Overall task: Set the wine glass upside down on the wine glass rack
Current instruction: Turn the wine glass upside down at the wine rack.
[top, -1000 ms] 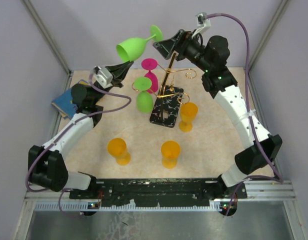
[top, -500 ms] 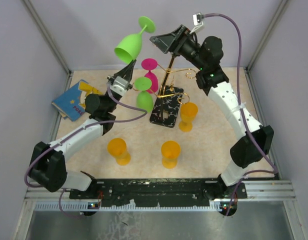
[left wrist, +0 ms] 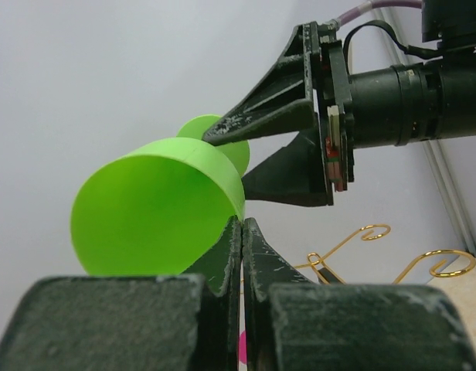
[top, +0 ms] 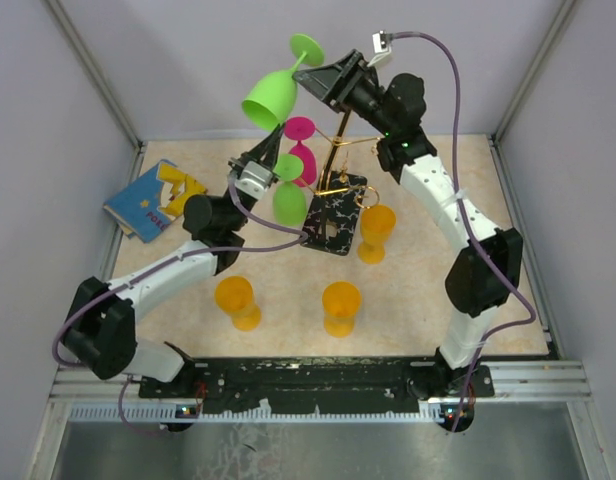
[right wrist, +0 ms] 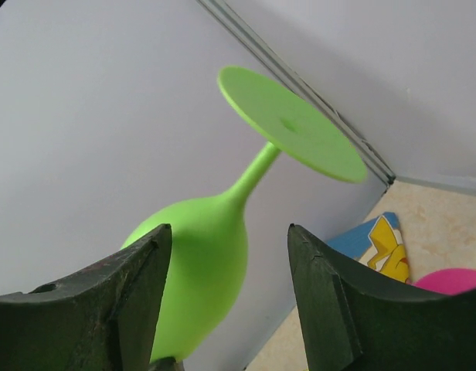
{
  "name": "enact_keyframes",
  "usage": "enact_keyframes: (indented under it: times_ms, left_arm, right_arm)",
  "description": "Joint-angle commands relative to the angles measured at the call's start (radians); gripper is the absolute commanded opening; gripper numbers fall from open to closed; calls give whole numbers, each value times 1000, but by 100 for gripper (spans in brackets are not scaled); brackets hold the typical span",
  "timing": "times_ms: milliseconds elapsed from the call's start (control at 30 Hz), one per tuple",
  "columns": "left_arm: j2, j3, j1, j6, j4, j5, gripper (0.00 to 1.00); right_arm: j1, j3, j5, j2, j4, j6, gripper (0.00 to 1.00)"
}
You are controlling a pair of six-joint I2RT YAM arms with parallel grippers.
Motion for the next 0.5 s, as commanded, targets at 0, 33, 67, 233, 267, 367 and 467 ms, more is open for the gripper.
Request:
enact_keyframes:
  times_ms: [0,33,67,233,267,367,467]
  left_arm:
    - [15,1,-10,-23,65,-13,0]
    - [17,2,-12,-33,67,-8,0]
    - [17,4,-13,-42,69,-3,0]
    - [33,12,-29,-60,92,3,0]
    - [36,14,-32,-59,95,6,0]
    - [44,19,-41,-65,106,9,0]
    - [51,25,-52,-59,107,11,0]
  right_arm:
    - [2,85,-14,5,121,44,60]
    - [2,88,-12,7,131,54,59]
    - [2,88,-12,10,142,65,59]
    - [2,134,-32,46,137,100,54]
    - [2,137,-34,50,131,103,53]
    - [2,141,-31,58,117,104,53]
    - [2,146,-31,64,96,101,51]
